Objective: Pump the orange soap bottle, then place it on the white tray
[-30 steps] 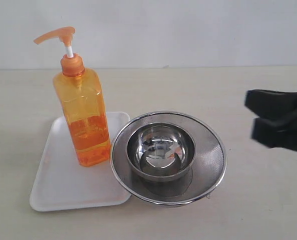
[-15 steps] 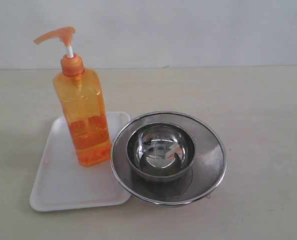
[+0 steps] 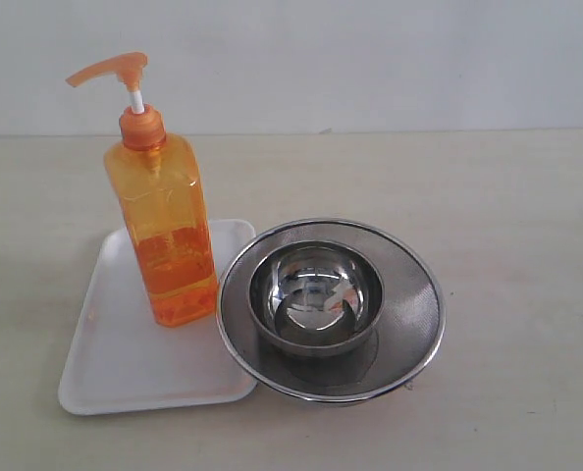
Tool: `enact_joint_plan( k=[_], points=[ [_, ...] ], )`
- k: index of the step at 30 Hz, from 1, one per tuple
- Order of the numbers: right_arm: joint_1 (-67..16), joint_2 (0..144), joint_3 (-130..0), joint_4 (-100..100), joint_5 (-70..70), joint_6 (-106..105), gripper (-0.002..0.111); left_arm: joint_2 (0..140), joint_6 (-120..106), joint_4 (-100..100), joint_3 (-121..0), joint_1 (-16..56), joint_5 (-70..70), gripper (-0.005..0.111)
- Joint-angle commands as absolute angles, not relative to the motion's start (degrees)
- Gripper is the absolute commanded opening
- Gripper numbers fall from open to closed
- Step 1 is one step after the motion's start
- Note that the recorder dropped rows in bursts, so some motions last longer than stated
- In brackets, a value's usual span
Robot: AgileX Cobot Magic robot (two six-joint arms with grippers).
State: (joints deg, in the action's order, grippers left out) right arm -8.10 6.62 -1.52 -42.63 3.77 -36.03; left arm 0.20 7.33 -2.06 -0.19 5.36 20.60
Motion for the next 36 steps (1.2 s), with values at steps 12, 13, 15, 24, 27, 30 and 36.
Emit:
enact_joint_plan(
  k=[12, 13, 15, 24, 27, 30, 36],
  points=[
    [-7.93, 2.5, 0.0, -1.9, 16.25, -0.55, 0.001, 0.0, 7.6, -2.35, 0.0, 5.2, 20.56, 0.005],
    [-7.93, 2.37, 0.0, -1.54, 17.21, -0.55, 0.001, 0.0, 7.6, -2.35, 0.0, 5.2, 20.56, 0.005],
    [-7.93, 2.37, 0.0, -1.54, 17.76, -0.55, 0.001, 0.0, 7.6, -2.35, 0.0, 5.2, 20.56, 0.005],
    [-7.83, 2.37, 0.0, -1.12, 18.18, -0.55, 0.001, 0.0, 7.6, -2.35, 0.0, 5.2, 20.56, 0.005],
    [-6.75, 2.29, 0.0, -0.5, 18.18, -0.44, 0.001, 0.0, 7.6, -2.35, 0.0, 5.2, 20.56, 0.005],
    [-4.23, 0.84, 0.0, -0.62, 18.89, -0.31, 0.001, 0.0, 7.6, -2.35, 0.0, 5.2, 20.56, 0.005],
    [-2.48, 0.0, 0.0, -0.62, 19.6, -0.31, 0.001, 0.0, 7.6, -2.35, 0.0, 5.2, 20.56, 0.005]
  ],
)
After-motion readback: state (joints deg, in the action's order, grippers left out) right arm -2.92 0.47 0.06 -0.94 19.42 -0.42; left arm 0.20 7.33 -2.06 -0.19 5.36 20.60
